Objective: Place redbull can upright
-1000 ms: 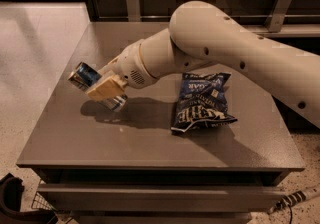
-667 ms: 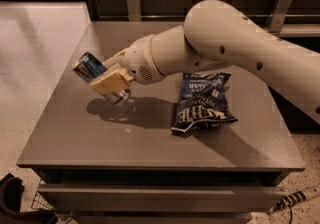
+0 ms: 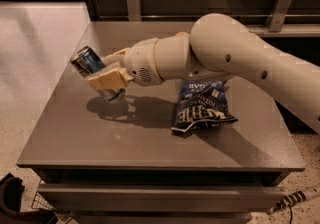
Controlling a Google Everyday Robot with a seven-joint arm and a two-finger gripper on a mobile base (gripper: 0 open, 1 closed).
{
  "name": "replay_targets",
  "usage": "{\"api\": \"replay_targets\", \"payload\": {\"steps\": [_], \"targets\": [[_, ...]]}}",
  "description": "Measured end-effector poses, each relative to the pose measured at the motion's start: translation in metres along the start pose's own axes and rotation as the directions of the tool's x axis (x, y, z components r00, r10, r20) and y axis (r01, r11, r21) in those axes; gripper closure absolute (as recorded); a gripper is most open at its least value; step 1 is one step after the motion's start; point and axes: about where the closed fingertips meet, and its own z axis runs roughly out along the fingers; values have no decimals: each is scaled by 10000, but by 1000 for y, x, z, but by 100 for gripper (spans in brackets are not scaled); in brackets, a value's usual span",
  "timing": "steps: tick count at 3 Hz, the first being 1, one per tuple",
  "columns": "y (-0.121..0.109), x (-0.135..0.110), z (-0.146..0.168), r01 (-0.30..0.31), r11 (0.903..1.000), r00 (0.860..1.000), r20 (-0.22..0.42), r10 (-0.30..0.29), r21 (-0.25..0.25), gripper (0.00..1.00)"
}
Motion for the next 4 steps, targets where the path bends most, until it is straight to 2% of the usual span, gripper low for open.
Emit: {"api": "replay_targets", "payload": {"steps": [2,3,4], "targets": [[17,-9,39,-191,9979,9969,753,237,-612,100],[30,-23,63,-21,9969,9949,1001,100,-790,100],[34,-23,72,-85,9971,9940,1077,166,-757,100]]}}
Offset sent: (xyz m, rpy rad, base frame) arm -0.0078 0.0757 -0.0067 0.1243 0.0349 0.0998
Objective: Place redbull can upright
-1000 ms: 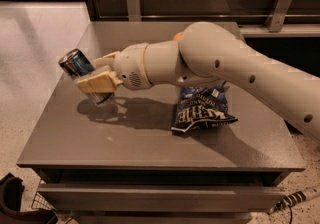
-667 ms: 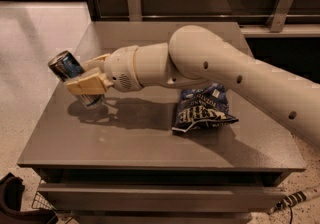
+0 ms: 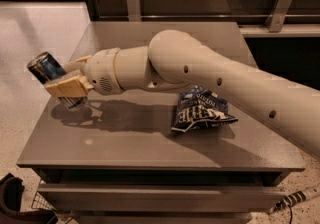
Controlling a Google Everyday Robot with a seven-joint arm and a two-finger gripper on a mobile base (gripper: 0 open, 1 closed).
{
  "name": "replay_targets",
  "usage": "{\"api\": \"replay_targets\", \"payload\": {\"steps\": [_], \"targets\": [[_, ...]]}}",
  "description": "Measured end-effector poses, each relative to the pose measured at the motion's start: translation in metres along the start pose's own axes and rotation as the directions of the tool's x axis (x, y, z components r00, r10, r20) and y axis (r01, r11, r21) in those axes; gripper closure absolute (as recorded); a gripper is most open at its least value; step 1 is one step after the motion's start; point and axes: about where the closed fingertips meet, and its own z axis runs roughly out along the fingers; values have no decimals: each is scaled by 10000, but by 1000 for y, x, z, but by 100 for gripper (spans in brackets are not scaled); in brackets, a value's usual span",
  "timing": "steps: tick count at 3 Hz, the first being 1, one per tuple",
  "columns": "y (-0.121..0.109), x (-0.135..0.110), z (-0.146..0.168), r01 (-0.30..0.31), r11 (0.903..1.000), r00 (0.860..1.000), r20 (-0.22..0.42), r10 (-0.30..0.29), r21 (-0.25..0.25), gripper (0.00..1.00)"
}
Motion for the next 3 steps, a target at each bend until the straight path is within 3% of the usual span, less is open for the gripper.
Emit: {"api": "replay_targets", "payload": {"steps": [3], "targets": [[-10,47,-13,-924,9939,9941,631,886,596,100]]}}
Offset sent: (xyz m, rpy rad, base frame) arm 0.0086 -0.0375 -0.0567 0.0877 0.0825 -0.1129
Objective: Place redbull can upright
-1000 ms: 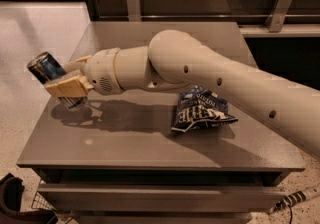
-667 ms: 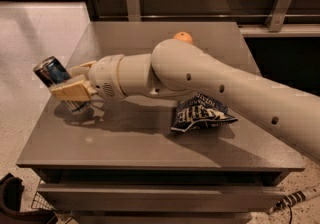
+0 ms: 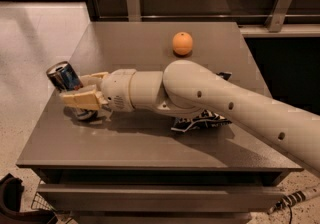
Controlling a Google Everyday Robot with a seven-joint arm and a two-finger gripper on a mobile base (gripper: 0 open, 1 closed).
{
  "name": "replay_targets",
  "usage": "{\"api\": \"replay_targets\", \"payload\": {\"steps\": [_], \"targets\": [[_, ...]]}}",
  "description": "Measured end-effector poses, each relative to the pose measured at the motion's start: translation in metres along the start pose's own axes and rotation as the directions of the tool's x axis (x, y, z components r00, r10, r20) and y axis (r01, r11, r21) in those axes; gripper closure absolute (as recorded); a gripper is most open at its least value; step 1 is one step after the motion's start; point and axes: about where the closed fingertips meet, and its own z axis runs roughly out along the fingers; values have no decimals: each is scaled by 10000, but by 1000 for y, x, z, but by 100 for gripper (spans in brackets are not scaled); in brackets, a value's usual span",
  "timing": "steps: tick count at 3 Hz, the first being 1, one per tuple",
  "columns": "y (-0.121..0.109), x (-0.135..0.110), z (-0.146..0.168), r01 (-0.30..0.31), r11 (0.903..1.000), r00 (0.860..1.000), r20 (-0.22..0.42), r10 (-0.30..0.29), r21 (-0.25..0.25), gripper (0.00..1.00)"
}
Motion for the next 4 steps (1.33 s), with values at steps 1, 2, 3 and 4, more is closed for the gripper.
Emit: {"api": "replay_targets", "payload": {"steps": [1,2,3,4], "targets": [[0,-1,0,1,10000,10000,0,-1,-1,100],[0,-1,0,1,10000,10000,0,-1,-2,100],[-3,-13,-1,148,9998,9998,144,-146,-126,100],[-9,-33,-4,421,9989,9978,521,-411,-186,100]]}}
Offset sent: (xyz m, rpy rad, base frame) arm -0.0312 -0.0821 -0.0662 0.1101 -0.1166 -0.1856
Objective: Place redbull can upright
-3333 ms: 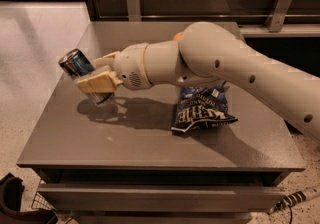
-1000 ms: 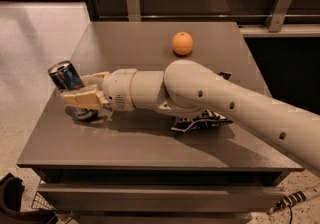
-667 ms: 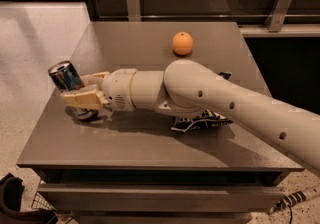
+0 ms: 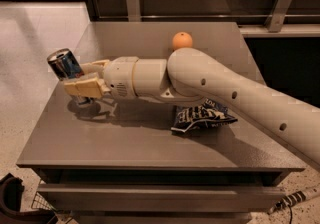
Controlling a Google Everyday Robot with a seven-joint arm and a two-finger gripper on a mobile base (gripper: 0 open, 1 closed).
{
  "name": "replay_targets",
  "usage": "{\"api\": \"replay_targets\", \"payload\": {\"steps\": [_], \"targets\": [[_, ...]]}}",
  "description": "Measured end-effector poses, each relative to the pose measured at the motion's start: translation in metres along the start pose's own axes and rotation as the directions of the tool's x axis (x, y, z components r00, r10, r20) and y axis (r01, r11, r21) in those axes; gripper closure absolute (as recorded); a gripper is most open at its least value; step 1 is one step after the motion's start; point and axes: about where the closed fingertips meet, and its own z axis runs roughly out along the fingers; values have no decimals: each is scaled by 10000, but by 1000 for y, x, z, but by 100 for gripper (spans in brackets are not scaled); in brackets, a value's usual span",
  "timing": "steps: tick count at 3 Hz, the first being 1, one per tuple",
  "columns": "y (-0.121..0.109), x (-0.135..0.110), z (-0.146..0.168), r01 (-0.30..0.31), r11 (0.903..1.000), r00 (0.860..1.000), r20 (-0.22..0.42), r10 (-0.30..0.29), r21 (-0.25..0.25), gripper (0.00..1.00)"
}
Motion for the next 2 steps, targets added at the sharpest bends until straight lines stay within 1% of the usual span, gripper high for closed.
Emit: {"api": "replay_targets", "payload": {"steps": [1,2], "targets": [[-3,-17,0,296,9995,9982,529,-290,-113,100],[1,-20,8,447,9983,9939,1027,-405,-382,100]]}}
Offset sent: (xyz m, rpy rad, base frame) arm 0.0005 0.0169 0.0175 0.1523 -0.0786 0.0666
